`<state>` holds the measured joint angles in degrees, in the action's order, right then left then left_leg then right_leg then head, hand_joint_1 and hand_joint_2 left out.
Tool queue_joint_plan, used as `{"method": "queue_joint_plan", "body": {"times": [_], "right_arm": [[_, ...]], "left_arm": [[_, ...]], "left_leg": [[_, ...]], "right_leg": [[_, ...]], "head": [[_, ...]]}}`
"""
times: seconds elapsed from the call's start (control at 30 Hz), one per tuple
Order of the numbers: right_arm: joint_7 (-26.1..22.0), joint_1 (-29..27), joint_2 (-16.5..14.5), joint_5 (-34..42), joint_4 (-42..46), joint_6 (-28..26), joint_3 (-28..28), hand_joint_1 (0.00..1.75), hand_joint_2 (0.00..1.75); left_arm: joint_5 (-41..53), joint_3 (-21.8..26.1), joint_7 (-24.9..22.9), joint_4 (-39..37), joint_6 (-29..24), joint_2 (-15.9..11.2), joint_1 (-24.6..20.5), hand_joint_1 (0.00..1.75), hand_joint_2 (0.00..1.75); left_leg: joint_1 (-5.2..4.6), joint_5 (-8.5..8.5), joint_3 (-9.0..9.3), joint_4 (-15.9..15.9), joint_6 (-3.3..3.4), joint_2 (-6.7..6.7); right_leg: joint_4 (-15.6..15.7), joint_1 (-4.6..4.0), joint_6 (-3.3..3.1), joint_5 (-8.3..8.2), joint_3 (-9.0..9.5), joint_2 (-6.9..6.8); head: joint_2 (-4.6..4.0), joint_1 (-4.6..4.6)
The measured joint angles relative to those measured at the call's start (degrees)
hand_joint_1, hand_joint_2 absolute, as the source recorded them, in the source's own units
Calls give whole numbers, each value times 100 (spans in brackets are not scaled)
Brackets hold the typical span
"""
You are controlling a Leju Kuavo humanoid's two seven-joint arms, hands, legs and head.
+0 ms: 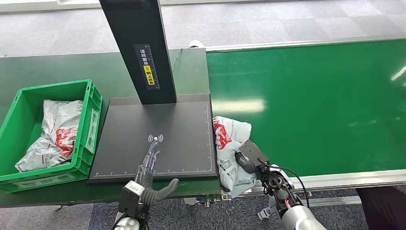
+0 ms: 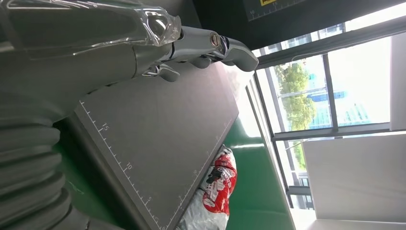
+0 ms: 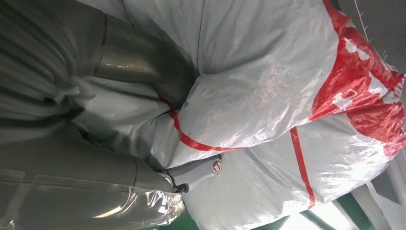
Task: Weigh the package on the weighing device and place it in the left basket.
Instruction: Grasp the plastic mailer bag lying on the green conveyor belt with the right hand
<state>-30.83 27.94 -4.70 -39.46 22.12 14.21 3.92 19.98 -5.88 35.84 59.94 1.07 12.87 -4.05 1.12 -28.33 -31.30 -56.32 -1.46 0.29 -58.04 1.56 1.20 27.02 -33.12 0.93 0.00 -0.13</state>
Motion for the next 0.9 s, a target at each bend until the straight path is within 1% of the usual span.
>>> {"method": "queue_joint_plan", "body": {"times": [0.1, 0.17, 0.23, 0.3, 0.37, 0.4, 0.47, 0.53, 0.63, 0.77, 0.9], "right_arm": [[31, 6, -3, -52, 0, -24, -80, 175, 175], [15, 4, -9, -37, 1, -151, -122, 175, 175], [-164, -32, -38, 196, 37, -517, -120, 175, 175], [-542, -144, -120, 981, 279, -1131, 40, 175, 175], [-806, -273, -221, 2075, 759, -1655, 326, 175, 175], [-850, -327, -263, 2566, 1053, -1826, 465, 175, 175], [-878, -461, -320, 3319, 1695, -2121, 691, 175, 175], [-904, -626, -402, 3884, 2412, -2424, 868, 175, 175], [-918, -858, -533, 4361, 3429, -2743, 1052, 175, 175], [-919, -1170, -695, 4622, 4741, -3046, 1226, 175, 175], [-919, -1342, -794, 4735, 5605, -3185, 1366, 175, 175]], "left_arm": [[0, 0, -12, 3, 0, 0, 1, 0, 175], [-3, 0, -16, 7, 0, 0, 4, 0, 175], [-13, -1, -30, 14, -19, 0, 11, 0, 175], [-23, -1, -59, 36, -85, 1, 43, 0, 175], [-37, -5, -79, 78, -176, 2, 105, 0, 175], [-49, -9, -83, 103, -219, 2, 142, 0, 175], [-75, -14, -83, 155, -297, 2, 210, 0, 175], [-86, -13, -85, 226, -357, 2, 273, 0, 175], [-86, -13, -109, 341, -409, 3, 354, 0, 175], [-49, -5, -196, 547, -434, 14, 470, 0, 175], [-3, -2, -248, 683, -437, 26, 521, 0, 175]], "left_leg": [[0, 0, 1, 0, 0, 0], [0, 0, 0, 0, 0, 0], [0, 0, -2, 0, 0, -3], [0, 2, -9, 0, 1, -12], [-1, 4, -17, 0, 2, -26], [-1, 4, -20, 0, 2, -30], [-4, 5, -24, -1, 3, -36], [-8, 4, -25, -1, 3, -35], [-9, 3, -27, -1, 3, -35], [-7, 2, -27, 0, 2, -30], [-7, 2, -24, 0, 2, -27]], "right_leg": [[0, 0, 0, 0, 0, 0], [0, 0, 0, 0, 0, 0], [0, 0, 0, 0, 0, -1], [-1, 0, 0, 0, -3, -8], [-1, 1, 0, 0, -6, -22], [-1, 1, 1, 1, -6, -29], [-1, 4, 1, 1, -6, -36], [0, 8, 1, 1, -8, -35], [0, 9, 2, 2, -14, -35], [0, 8, 3, 3, -16, -30], [0, 8, 3, 3, -15, -25]], "head": [[0, 0], [0, 0], [0, -1], [0, -2], [0, -2], [0, -2], [0, 1], [0, 1], [0, -1], [0, -2], [0, -1]]}}
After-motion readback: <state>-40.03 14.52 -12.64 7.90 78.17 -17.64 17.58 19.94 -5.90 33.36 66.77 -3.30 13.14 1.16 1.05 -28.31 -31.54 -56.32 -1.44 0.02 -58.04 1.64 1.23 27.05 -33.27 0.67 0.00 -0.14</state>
